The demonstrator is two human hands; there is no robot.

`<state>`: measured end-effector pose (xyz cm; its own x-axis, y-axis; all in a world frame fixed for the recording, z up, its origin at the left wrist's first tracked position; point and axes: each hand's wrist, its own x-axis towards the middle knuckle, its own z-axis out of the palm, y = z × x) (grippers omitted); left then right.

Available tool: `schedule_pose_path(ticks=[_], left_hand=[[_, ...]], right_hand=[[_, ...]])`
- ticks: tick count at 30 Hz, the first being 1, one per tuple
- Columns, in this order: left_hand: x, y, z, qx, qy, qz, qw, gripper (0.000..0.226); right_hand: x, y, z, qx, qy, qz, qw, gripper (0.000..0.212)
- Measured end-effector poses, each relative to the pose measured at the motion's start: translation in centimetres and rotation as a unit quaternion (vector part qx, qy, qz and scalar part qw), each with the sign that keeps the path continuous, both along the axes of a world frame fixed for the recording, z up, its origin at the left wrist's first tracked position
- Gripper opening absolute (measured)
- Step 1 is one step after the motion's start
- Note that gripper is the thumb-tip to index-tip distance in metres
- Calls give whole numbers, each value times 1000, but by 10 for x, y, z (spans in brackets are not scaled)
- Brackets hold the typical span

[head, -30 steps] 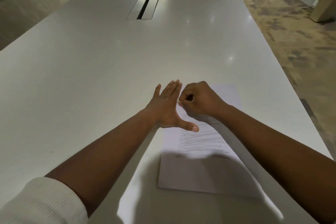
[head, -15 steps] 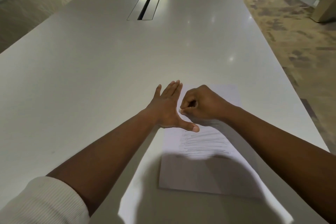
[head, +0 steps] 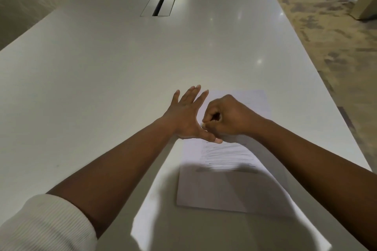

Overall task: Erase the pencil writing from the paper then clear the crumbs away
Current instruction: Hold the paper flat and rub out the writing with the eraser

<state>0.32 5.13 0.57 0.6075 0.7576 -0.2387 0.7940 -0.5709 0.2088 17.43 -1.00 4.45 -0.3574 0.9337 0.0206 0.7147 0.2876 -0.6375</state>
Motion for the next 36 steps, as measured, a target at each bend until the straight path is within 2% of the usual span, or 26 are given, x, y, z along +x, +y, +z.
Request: schedule_pose_path(ticks=[2, 5, 7, 11, 16, 19, 24, 27, 33, 36], left_hand=[[-1, -1, 1, -5, -6, 2, 1000, 157], [-2, -2, 2, -15, -13, 7, 1000, 156], [-1, -2, 3, -17, -13, 8, 1000, 156], [-1, -1, 2, -15, -11, 6, 1000, 157], [1, 0, 2, -1, 10, 0, 1000, 159], [0, -1, 3, -10, -1, 5, 1000, 159], [-1, -1, 3, -20, -14, 10, 1000, 157], [-1, -1, 2, -20, -16, 10, 1000, 157], [1, 0, 2, -12, -1, 6, 1000, 161], [0, -1, 3, -23, -11, 11, 1000, 159]], right_hand=[[2, 3, -1, 1, 10, -45, 999, 13], [10, 23, -2, 68, -15, -139, 988, 13], [15, 33, 0, 69, -28, -162, 984, 11], [10, 20, 2, 52, -26, -113, 992, 11], [-1, -5, 3, -24, -13, -8, 1000, 16], [3, 4, 2, -20, 6, -68, 998, 17], [13, 33, 4, 56, -40, -157, 985, 11], [13, 27, 6, 58, -46, -118, 990, 11], [6, -1, 6, -36, -24, 0, 999, 13], [9, 2, 2, -1, -6, -50, 999, 13]])
